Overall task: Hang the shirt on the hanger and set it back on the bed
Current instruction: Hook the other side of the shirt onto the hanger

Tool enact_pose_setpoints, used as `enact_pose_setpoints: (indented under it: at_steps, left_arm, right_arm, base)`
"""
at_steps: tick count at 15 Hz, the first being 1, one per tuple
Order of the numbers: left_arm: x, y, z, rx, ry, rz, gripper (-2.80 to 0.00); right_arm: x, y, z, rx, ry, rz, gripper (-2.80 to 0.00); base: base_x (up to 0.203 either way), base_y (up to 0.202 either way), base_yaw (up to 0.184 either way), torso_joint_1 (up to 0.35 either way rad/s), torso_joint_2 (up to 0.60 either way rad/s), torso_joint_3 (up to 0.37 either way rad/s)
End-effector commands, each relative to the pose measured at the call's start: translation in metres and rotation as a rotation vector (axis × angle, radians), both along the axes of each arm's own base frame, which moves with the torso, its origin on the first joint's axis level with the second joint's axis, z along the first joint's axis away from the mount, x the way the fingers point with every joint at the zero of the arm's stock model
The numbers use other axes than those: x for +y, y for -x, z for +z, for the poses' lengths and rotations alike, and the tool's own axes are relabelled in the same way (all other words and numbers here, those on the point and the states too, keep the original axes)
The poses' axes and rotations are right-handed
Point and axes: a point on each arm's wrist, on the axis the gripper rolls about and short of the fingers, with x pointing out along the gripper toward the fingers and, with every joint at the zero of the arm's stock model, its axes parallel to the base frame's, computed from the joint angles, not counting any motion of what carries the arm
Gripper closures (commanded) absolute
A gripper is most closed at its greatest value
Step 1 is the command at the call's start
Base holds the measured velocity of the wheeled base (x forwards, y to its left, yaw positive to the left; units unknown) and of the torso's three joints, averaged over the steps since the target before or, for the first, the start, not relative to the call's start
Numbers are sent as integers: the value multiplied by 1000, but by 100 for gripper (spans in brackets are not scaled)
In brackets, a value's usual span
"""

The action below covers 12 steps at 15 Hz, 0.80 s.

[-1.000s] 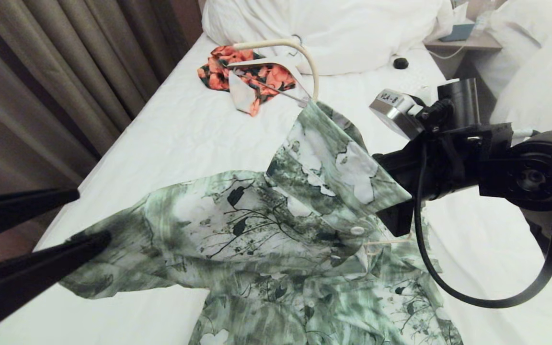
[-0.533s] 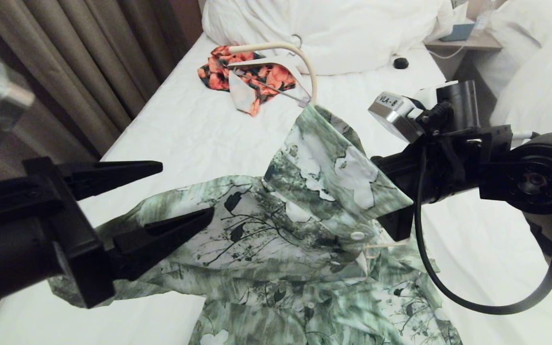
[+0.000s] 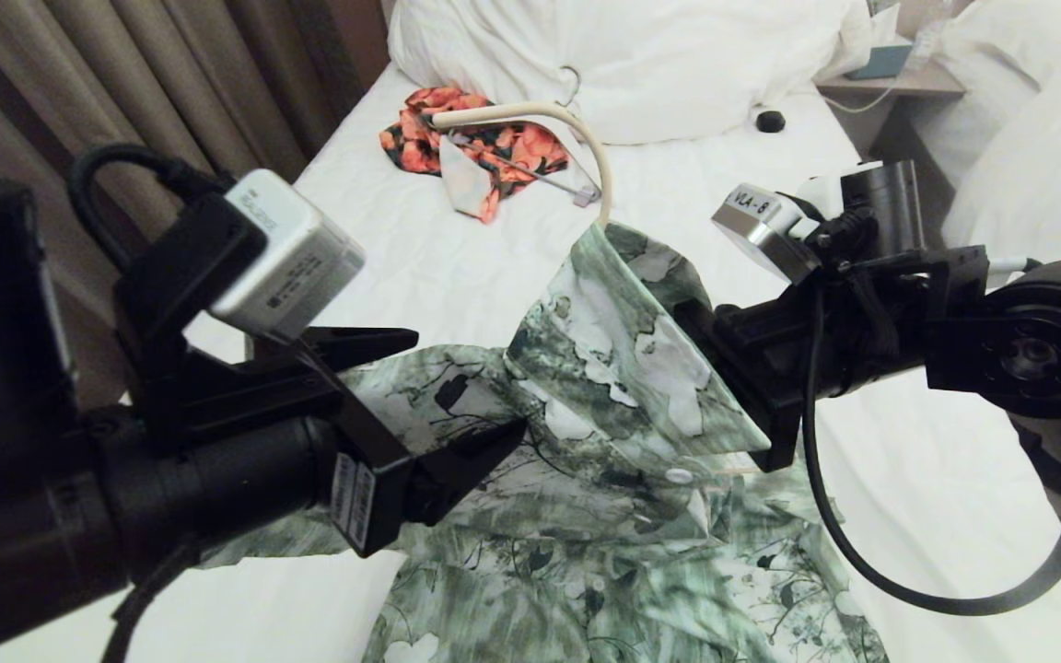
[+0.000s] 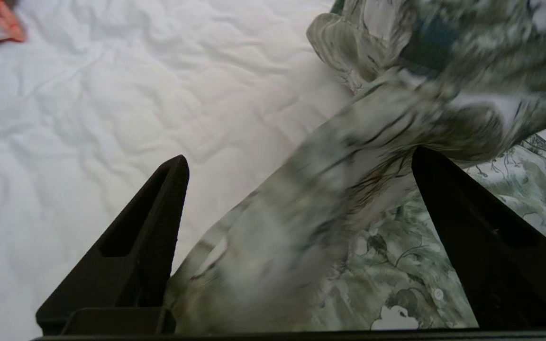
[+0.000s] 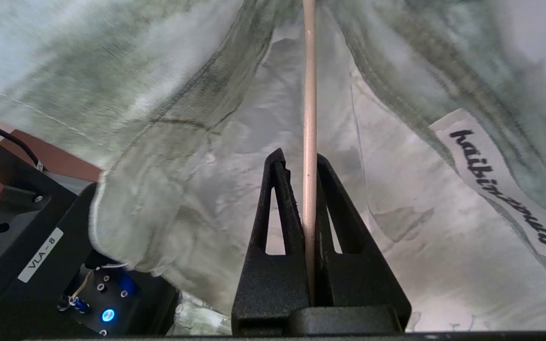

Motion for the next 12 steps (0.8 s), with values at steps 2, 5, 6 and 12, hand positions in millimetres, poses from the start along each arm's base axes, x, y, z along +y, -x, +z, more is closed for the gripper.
enact_pose_setpoints:
  at_steps: [2,5,6,12]
  left_arm:
    - [-19,-10,-13,25,-41,-13,-280]
    - [-27,-8,-14,24,-41,-38,0]
    - [-28,-7,-14,23,-40,-43,0]
    - [-27,-4,-15,23,-41,-50,0]
  right_arm:
    - [-1,1,0,-4,-4,7,0]
    - [-4,2,2,-10,-7,4,0]
    - [-4,2,2,-9,-7,0,0]
    - [-15,-4,-1,1,-2,-32,0]
  base:
    - [0,0,0,0,0,0]
    - [0,0,0,0,0,0]
    - [0,0,0,0,0,0]
    - [0,0,0,0,0,0]
